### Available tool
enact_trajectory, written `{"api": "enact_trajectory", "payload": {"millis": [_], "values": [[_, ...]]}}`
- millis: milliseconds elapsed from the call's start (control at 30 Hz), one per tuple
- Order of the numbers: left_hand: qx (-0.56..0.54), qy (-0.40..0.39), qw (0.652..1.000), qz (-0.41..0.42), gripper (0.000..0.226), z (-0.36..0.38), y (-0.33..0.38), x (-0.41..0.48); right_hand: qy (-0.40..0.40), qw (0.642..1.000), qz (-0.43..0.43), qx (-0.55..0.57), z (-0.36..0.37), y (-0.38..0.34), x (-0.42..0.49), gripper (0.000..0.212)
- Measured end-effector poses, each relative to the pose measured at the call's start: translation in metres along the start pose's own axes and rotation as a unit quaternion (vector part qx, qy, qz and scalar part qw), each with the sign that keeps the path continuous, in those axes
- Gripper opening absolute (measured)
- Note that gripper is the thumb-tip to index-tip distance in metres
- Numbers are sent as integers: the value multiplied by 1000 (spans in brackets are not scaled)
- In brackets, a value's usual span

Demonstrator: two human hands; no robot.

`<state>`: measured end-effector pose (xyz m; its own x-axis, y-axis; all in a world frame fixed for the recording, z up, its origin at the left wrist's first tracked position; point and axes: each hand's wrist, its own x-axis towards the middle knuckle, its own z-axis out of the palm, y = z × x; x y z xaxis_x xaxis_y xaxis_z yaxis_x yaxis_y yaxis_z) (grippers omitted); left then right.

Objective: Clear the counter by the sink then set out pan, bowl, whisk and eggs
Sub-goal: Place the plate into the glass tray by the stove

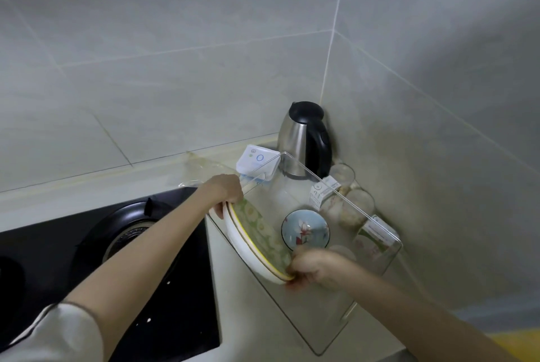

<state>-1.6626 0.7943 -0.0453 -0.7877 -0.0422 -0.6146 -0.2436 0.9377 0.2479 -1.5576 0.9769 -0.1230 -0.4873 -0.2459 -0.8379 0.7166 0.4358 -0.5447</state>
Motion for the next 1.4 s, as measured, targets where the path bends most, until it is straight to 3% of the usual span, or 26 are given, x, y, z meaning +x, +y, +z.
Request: {"api": "enact_trajectory", "payload": {"millis": [167,367,633,867,1000,1200,1400], "values": [[98,67,992,49,33,16,-4,6,-6,999,5,39,1,11,2,26],[72,65,993,63,39,30,-8,11,14,999,-3,40,2,19,7,17],[26,67,996,59,42,29,-15,-4,38,999,-8,37,6,17,-6,40],[-97,92,980,149,37,23,-45,-29,139,987,-26,-71,6,-1,-37,32],[-184,106,957,200,29,14,-68,-56,131,984,-90,-76,17,-18,-68,34],[-344,85,910,214,23,6,-99,-116,178,957,-220,-69,53,-33,-100,31],[-423,106,882,182,32,13,-137,-178,125,946,-292,-60,102,-47,-122,18]]}}
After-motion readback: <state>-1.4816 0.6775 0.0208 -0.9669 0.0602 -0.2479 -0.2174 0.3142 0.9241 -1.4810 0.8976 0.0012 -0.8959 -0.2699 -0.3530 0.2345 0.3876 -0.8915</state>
